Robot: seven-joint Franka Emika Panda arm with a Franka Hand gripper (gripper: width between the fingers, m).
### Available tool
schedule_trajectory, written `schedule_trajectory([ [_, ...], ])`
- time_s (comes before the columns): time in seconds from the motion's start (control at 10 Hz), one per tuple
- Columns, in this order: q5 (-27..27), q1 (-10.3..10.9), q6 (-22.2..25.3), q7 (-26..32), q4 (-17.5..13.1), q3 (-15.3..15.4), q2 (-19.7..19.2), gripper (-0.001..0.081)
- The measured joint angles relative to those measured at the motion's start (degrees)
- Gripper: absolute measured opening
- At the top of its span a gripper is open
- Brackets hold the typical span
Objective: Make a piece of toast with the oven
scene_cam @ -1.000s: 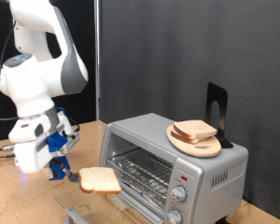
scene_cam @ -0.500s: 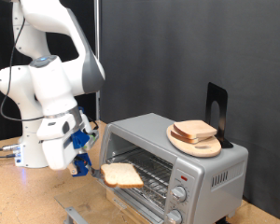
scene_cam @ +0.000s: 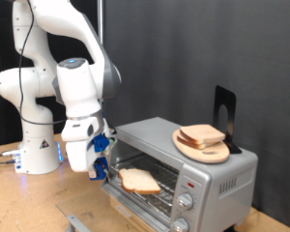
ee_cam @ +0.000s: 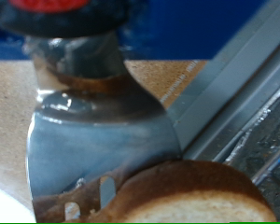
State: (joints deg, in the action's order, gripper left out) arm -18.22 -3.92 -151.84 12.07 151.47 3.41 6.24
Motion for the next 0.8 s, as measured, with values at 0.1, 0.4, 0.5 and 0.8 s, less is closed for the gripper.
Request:
schedule_trajectory([
  [0.1,1.37,-0.01,0.03,-1.04,0.16,0.43,-0.01,0.0489],
  [0.4,4.99,-0.92,0.06,-0.89,1.40,0.17,0.15,0.0489],
  [0.5,6.18,-1.60,0.10,-0.51,1.95,-0.13,0.29,0.0489],
  [0.8,6.82,-3.08,0.11,1.67,3.42,-1.35,0.67,0.0489],
])
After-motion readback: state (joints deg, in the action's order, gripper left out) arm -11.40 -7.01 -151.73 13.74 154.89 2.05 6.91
